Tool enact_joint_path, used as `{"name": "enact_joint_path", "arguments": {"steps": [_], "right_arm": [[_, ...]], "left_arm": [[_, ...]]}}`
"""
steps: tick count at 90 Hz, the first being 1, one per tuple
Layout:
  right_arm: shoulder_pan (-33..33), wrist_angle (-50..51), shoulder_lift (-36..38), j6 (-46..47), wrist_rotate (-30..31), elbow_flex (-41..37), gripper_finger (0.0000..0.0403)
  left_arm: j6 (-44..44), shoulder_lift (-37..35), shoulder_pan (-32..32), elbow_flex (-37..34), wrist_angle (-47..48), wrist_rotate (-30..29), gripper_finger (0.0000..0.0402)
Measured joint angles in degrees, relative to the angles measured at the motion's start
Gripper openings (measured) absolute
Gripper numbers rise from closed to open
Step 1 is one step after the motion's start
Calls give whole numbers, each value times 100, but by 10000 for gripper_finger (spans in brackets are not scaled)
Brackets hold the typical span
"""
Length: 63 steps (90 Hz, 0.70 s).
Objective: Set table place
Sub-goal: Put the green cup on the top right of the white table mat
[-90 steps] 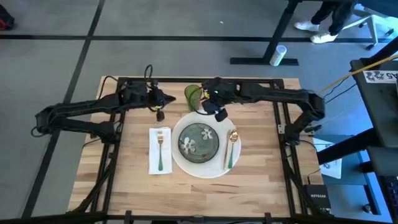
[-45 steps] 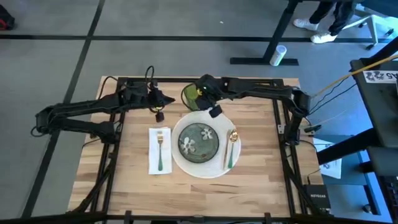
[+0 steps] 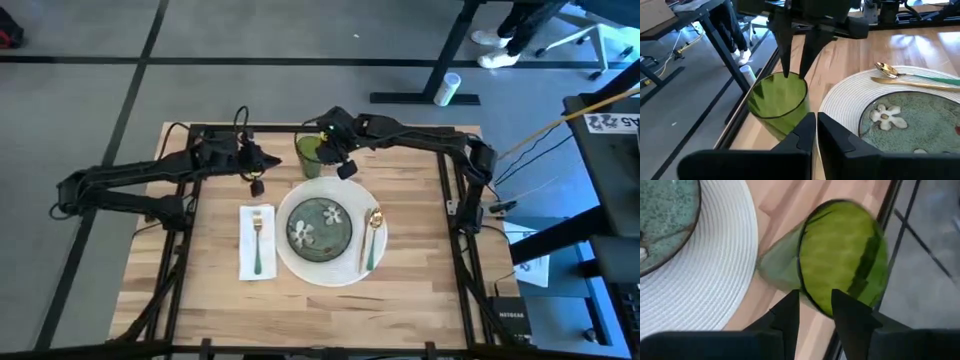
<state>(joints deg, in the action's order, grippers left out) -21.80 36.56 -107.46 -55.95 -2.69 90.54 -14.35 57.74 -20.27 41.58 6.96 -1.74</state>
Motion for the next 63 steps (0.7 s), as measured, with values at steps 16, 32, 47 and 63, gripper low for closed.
{"name": "enact_joint_path", "arguments": {"steps": [16,32,47,63], "right_arm": [[1,-25,-158,-1,-247,0,101],[4,-63,-199,-4,-246,0,98],[2,-13,-166,-126,-228,0,48],[-1,269,-91,-242,75,97,9]], "left_arm": [[0,2,72,0,7,2,0],[2,2,92,0,20,2,0],[2,2,92,0,25,2,0],[2,2,92,0,198,1,0]]}}
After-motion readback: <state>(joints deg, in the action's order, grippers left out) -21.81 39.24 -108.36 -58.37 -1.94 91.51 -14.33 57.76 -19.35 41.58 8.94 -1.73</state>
